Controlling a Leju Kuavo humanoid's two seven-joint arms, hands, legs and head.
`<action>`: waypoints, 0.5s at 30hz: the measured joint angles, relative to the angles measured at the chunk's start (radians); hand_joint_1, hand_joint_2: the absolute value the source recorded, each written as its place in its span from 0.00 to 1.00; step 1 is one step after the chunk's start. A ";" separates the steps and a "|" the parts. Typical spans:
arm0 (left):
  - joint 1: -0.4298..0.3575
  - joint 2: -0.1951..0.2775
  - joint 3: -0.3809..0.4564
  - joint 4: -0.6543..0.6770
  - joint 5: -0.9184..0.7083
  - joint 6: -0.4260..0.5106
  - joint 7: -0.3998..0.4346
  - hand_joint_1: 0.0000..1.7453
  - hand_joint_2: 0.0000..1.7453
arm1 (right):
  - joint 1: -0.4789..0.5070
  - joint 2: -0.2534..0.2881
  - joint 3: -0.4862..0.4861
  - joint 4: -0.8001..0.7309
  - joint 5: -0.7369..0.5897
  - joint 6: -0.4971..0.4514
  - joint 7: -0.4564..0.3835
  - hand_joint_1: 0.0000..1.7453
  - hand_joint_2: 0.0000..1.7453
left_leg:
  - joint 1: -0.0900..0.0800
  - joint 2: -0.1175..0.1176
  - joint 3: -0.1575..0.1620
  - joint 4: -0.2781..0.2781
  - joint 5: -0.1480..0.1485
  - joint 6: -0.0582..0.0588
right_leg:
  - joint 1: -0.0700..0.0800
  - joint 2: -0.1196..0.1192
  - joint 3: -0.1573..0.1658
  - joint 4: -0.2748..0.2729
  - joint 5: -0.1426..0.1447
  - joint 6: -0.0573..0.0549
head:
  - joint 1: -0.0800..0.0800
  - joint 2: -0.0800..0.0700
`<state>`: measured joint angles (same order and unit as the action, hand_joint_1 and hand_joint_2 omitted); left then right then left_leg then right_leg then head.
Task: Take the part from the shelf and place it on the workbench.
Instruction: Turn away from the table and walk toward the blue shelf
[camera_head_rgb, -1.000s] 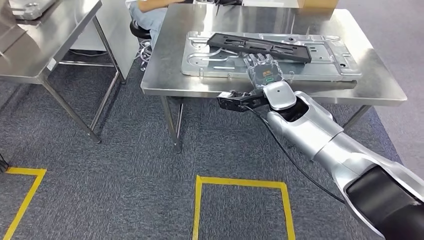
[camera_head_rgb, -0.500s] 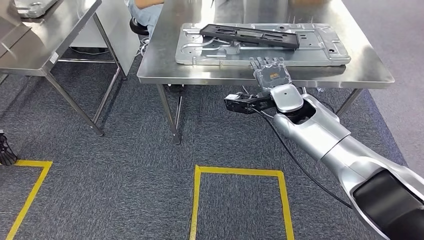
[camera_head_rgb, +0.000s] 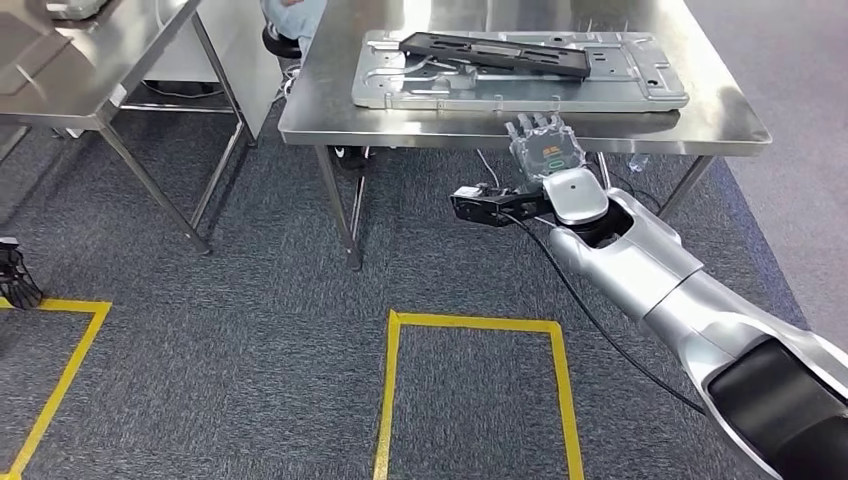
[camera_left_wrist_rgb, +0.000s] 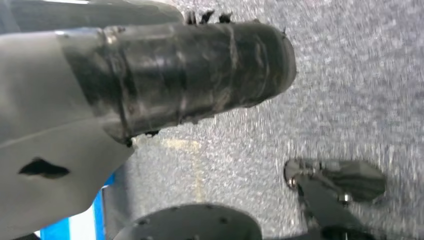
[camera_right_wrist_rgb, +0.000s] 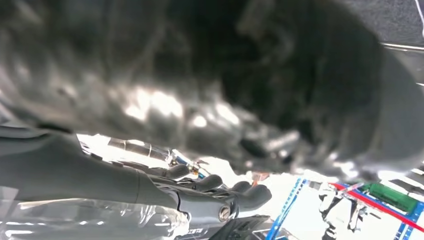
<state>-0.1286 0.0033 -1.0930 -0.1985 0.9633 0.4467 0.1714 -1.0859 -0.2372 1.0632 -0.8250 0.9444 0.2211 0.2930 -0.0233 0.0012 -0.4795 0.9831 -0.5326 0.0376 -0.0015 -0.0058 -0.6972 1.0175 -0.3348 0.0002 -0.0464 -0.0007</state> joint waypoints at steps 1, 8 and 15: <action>-0.001 0.000 0.001 0.000 0.001 0.000 0.001 0.00 0.00 | 0.002 -0.002 0.000 -0.001 -0.001 0.000 0.000 0.00 0.00 | 0.002 0.002 -0.007 -0.006 0.016 0.002 | 0.000 0.002 -0.003 -0.005 -0.001 0.005 | 0.000 0.000; 0.000 -0.001 0.003 0.000 0.005 0.001 0.007 0.00 0.00 | 0.013 -0.013 0.000 -0.011 -0.010 0.013 0.005 0.00 0.00 | 0.019 0.011 -0.113 0.004 0.100 0.008 | -0.018 0.005 -0.048 0.283 -0.170 0.036 | 0.000 0.000; -0.001 -0.002 0.006 0.000 0.015 0.007 0.002 0.00 0.50 | 0.011 -0.014 -0.003 -0.040 -0.014 0.015 0.012 0.00 0.00 | 0.027 0.010 -0.210 0.053 0.149 -0.038 | -0.018 0.007 0.136 0.021 -0.170 0.023 | -0.001 0.000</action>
<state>-0.1296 0.0015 -1.0869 -0.1984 0.9778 0.4537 0.1732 -1.0747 -0.2517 1.0601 -0.8646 0.9303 0.2360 0.3051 0.0041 0.0108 -0.6892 1.0359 -0.3835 -0.0004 -0.0192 0.0013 -0.5615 1.0388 -0.5048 0.0234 -0.0469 -0.0008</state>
